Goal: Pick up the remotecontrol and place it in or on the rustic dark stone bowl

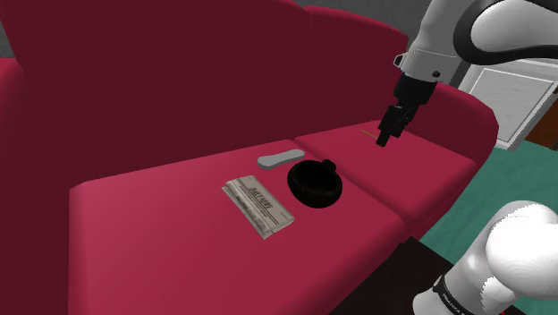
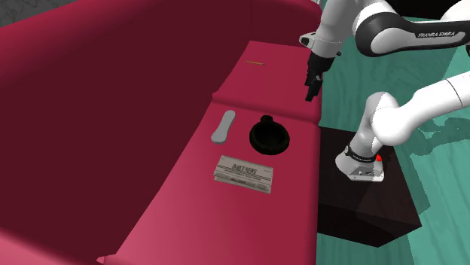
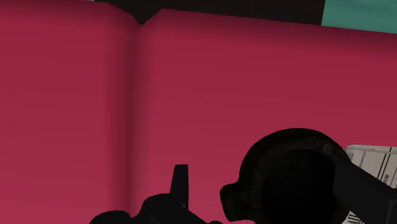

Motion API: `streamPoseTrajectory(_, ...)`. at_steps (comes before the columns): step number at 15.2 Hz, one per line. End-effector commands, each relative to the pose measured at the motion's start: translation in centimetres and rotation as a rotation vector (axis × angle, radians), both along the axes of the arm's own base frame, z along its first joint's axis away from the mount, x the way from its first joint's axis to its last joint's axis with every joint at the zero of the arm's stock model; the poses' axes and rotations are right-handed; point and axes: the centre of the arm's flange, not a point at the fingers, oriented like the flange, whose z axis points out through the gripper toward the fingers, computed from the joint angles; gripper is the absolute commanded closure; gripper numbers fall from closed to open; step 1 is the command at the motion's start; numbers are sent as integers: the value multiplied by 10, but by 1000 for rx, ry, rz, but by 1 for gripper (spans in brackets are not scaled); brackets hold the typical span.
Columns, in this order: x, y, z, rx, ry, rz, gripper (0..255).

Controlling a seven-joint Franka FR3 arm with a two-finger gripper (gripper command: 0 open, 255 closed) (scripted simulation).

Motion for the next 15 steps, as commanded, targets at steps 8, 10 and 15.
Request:
streamPoseTrajectory(8, 76, -38, -41, 2, 16, 323, 0)
streamPoseTrajectory(10, 99, -45, -52, 3, 21, 416, 0)
streamPoseTrajectory(15, 159, -51, -83, 4, 32, 647, 0)
